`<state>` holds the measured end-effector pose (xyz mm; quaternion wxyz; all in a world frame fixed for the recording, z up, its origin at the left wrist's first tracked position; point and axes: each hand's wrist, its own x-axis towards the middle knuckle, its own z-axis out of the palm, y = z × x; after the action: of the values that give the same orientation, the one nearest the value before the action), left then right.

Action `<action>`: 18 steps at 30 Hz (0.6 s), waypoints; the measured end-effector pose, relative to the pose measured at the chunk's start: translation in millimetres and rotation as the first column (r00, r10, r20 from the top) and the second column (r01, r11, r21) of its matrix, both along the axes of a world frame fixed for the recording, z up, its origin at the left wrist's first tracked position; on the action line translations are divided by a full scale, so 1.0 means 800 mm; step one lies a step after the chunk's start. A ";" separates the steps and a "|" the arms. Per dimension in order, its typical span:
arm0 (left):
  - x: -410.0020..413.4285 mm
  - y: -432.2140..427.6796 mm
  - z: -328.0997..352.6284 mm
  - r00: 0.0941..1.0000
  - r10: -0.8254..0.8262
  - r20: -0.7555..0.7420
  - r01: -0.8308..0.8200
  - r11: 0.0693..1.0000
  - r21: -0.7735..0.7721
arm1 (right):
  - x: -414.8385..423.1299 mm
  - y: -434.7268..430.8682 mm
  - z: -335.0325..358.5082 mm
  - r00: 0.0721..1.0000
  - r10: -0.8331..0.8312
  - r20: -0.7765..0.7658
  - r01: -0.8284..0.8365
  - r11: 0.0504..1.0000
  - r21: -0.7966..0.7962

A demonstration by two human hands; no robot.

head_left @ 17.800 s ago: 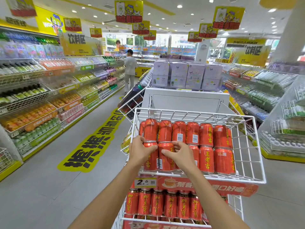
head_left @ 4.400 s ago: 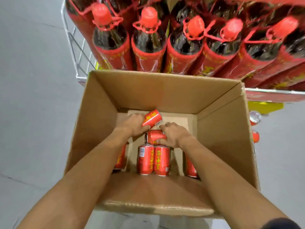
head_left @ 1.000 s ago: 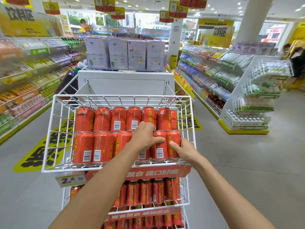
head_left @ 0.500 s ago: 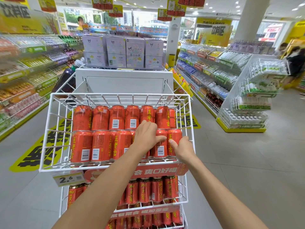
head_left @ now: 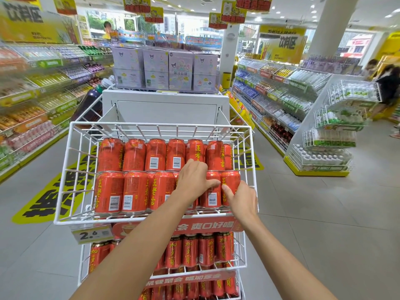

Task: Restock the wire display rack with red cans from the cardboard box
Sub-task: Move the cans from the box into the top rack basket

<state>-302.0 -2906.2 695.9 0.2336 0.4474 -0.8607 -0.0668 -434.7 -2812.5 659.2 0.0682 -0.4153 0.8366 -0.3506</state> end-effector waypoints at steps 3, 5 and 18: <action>0.000 0.001 0.002 1.000 0.006 0.000 -0.006 1.000 0.005 | 0.002 0.000 0.002 1.000 -0.010 0.019 0.009 1.000 0.011; 0.000 0.002 0.003 1.000 0.012 0.011 -0.012 1.000 0.003 | 0.003 0.001 0.005 0.999 -0.016 0.029 0.015 0.999 0.035; 0.068 0.059 0.032 0.997 -0.046 0.066 0.053 0.992 -0.114 | 0.012 0.049 0.047 0.982 0.140 -0.130 -0.138 0.990 0.025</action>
<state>-247.3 -2858.9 721.8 0.2300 0.4135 -0.8809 -0.0083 -424.8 -2772.9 696.5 0.0403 -0.4943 0.8111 -0.3101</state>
